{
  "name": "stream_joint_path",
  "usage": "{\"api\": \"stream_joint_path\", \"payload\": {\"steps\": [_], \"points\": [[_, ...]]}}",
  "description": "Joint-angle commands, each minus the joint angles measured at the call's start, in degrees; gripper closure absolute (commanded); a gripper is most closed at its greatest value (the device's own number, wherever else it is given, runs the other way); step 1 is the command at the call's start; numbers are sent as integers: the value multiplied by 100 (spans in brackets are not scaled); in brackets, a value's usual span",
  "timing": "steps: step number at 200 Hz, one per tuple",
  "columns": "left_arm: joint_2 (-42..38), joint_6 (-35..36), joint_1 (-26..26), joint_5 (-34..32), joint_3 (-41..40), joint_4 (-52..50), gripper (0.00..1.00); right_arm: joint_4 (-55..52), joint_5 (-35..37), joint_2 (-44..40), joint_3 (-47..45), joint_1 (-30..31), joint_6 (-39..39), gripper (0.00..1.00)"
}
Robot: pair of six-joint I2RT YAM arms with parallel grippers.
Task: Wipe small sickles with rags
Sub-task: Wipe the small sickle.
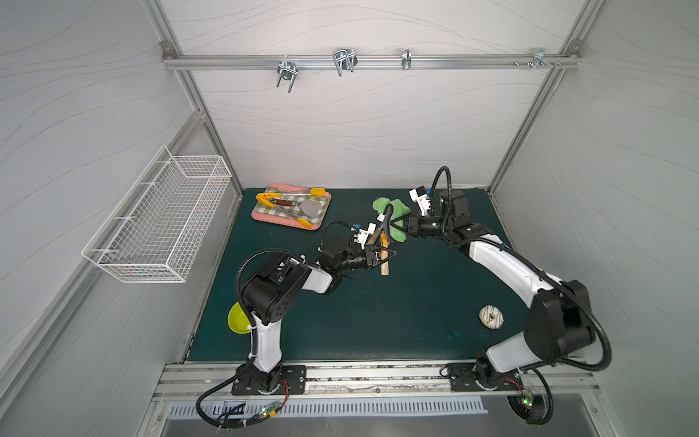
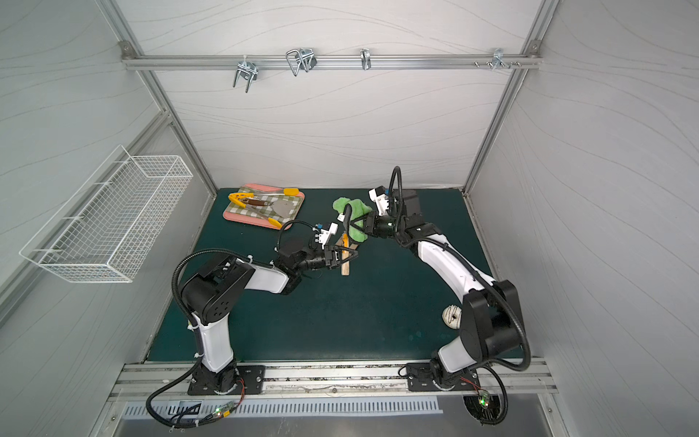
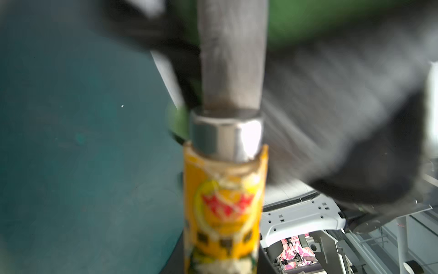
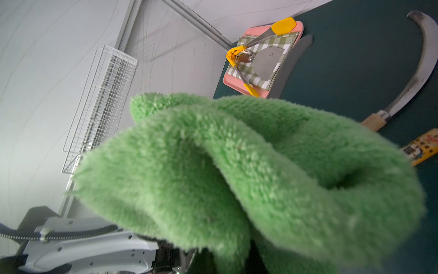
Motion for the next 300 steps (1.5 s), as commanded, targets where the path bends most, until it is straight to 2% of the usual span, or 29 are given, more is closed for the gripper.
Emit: {"api": "stream_joint_path", "payload": {"steps": [1, 31, 60, 103, 140, 190, 235, 270, 300], "points": [[34, -183, 57, 118, 245, 388, 100, -626, 23, -303, 46, -92, -415, 94], [-58, -431, -6, -40, -61, 902, 100, -825, 402, 95, 599, -412, -585, 94], [-236, -410, -205, -231, -325, 1047, 100, -895, 536, 1065, 1584, -572, -615, 94], [-325, -366, -367, -369, -428, 1046, 100, -1364, 732, 2401, 3081, -575, -771, 95], [-255, -396, -381, -339, -349, 1045, 100, -1447, 531, 2978, 3498, -428, -865, 95], [-12, -409, -386, -369, -307, 1039, 100, -212, -419, 2569, 2672, -407, -140, 94], [190, -411, -379, -365, -229, 1039, 100, -168, -378, 1872, 2224, -266, -148, 94], [199, -349, -381, -330, -190, 931, 100, -378, -294, 1530, 2060, -40, -387, 94], [165, -269, -369, -282, -116, 760, 100, -246, -328, 1284, 1733, 121, -284, 94]]}}
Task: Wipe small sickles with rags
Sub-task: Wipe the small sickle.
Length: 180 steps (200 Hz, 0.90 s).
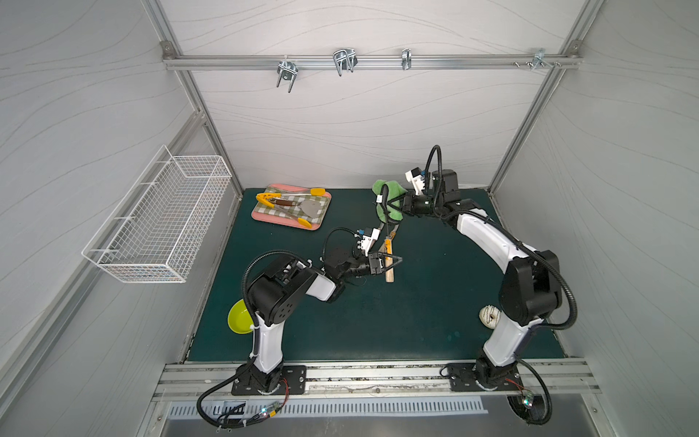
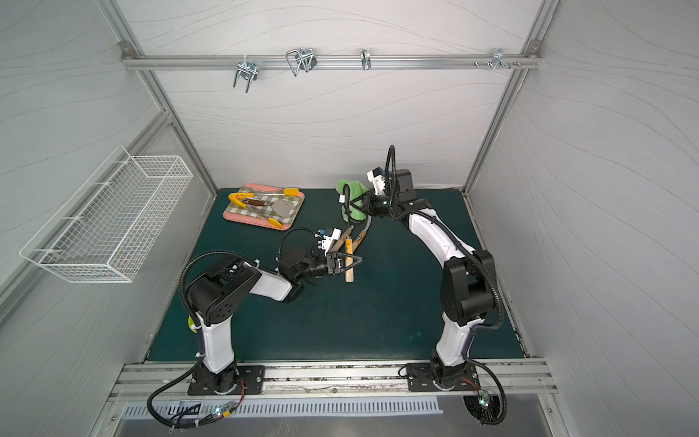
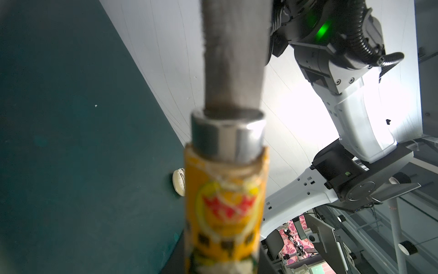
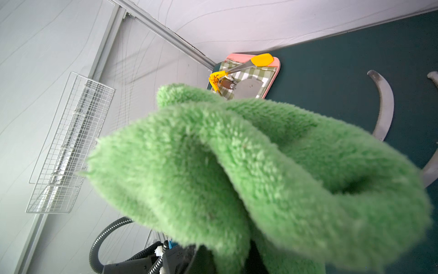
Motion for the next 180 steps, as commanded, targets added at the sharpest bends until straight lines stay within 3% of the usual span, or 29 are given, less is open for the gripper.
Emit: {"api": "stream_joint_path", "payload": {"steps": [1, 90, 142, 180], "points": [[91, -243, 49, 16, 225, -334, 100, 113, -549, -445, -246, 323, -11, 94], [-14, 31, 205, 143, 438, -864, 100, -38, 301, -1141, -1238, 961, -75, 95], [20, 44, 319, 139, 420, -897, 100, 112, 777, -1658, -1743, 980, 270, 95], [-122, -14, 320, 141, 334, -773, 100, -283, 1681, -1664, -1621, 748, 147, 95]]}}
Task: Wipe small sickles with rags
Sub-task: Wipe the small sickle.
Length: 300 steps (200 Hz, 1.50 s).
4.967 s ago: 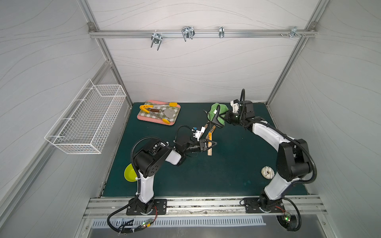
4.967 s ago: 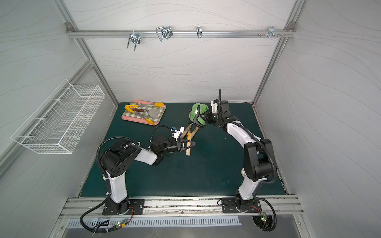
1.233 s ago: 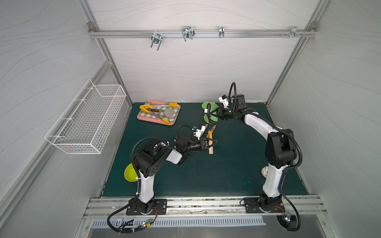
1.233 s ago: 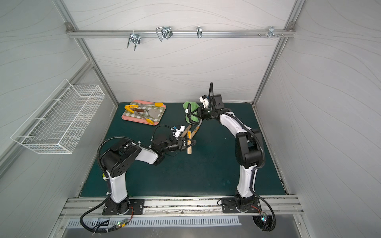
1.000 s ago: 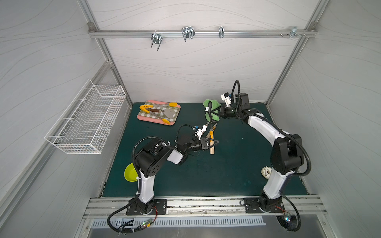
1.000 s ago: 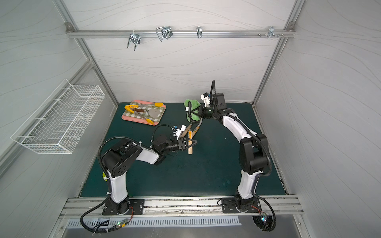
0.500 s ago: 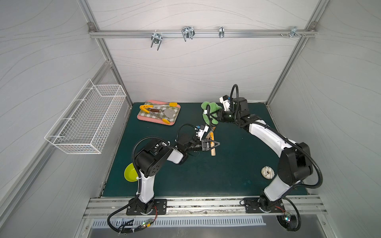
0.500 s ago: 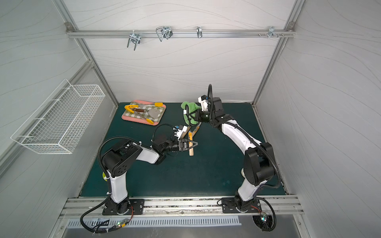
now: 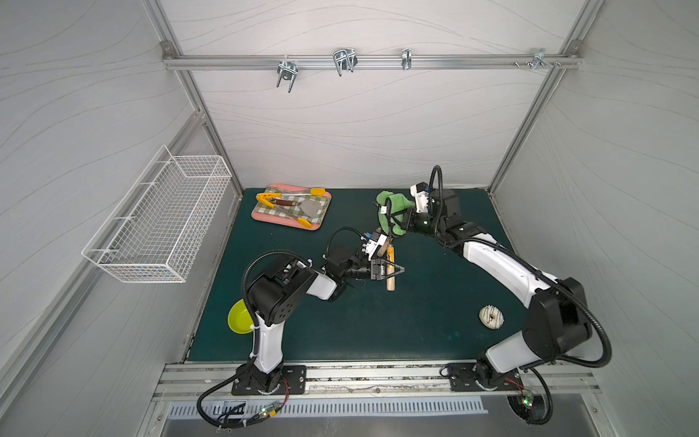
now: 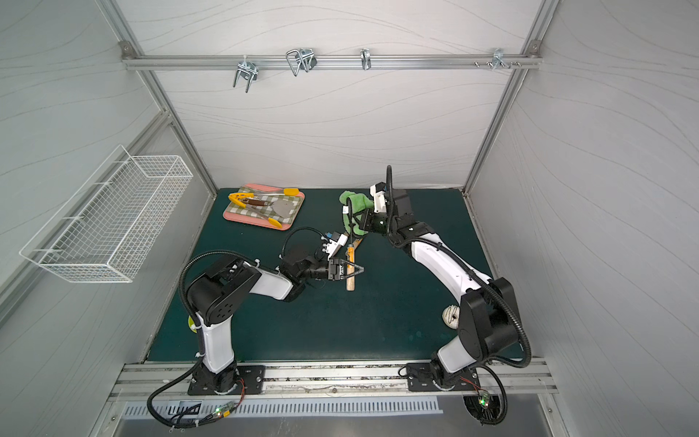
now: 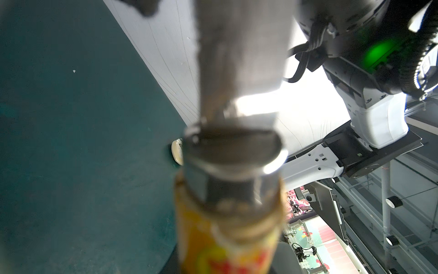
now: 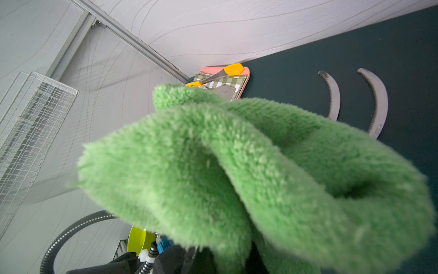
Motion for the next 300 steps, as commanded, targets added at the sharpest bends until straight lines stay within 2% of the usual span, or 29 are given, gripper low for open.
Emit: {"api": "stream_joint_path", "payload": {"steps": [1, 52, 76, 112, 152, 196, 224, 252, 272, 300], "points": [[-120, -515, 316, -754, 211, -184, 100, -807, -260, -246, 92, 125, -33, 95], [-557, -484, 309, -792, -115, -73, 100, -1164, 278, 543, 951, -448, -448, 95], [-622, -428, 309, -841, -211, -117, 100, -1297, 133, 801, 1273, -601, -580, 96], [-382, -452, 343, -871, -104, -55, 100, -1298, -220, 455, 958, -621, -613, 95], [-148, -773, 361, -840, 3, 426, 100, -1631, 473, -4, 445, -841, -684, 95], [-387, -822, 122, -683, -71, 535, 100, -1532, 862, 639, 619, -1099, -666, 96], [-637, -777, -81, -857, -320, 518, 100, -1414, 918, 1133, 931, -1129, -621, 97], [-742, -759, -59, -891, -472, 529, 100, -1415, 989, 1155, 989, -1171, -664, 96], [-748, -664, -51, -862, -431, 304, 100, -1436, 648, 1024, 930, -1264, -721, 97], [-555, -515, 48, -770, -235, -29, 100, -1375, -306, 299, 600, -1048, -938, 96]]}}
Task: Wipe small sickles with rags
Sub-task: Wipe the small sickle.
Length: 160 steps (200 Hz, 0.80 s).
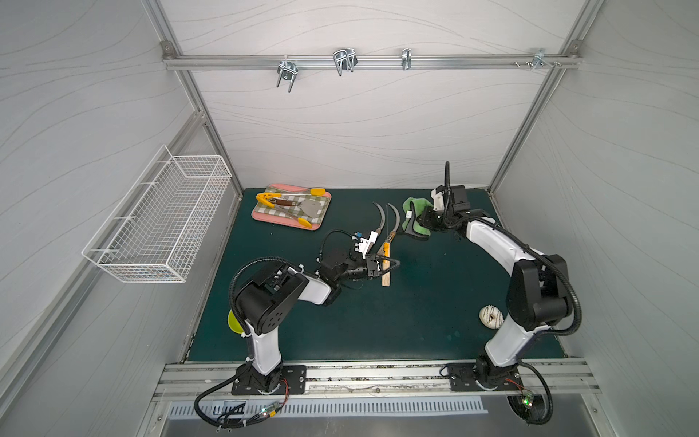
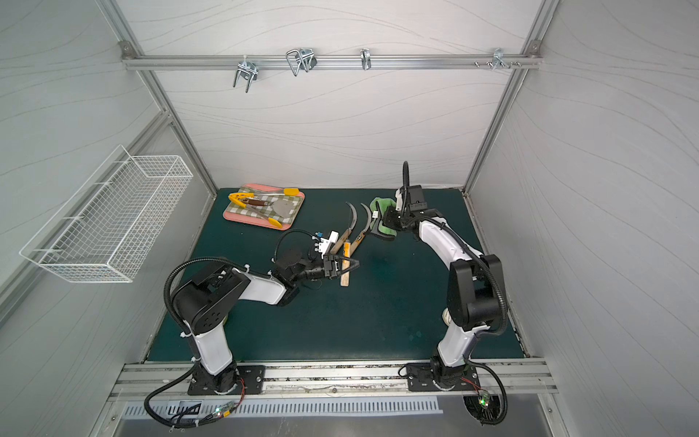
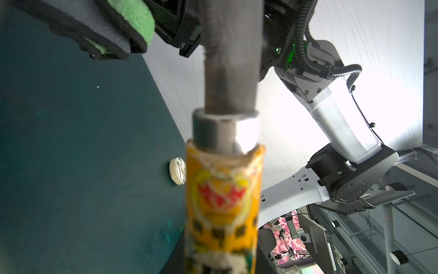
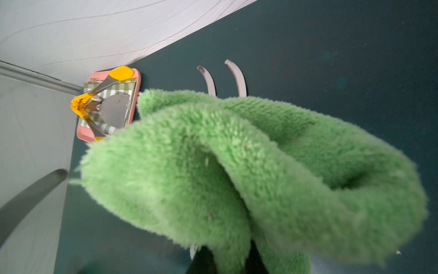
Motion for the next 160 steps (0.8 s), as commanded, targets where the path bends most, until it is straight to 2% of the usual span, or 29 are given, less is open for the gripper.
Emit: {"api": "stream_joint_path", "payload": {"steps": [1, 36, 64, 98, 160], "points": [[32, 118, 90, 78, 258, 56, 100, 7, -797, -800, -149, 171, -287, 96], [359, -21, 189, 226, 493, 153, 100, -315, -1184, -1594, -512, 762, -601, 95], [428, -73, 182, 284, 615, 156, 100, -124, -1512, -1747, -696, 1114, -539, 95], [320, -103, 171, 376, 604, 206, 100, 17, -1677, -1320, -548, 1288, -527, 95], [-237, 407, -120, 658, 376, -179, 100, 292, -1626, -504, -91, 1228, -569, 95]]}}
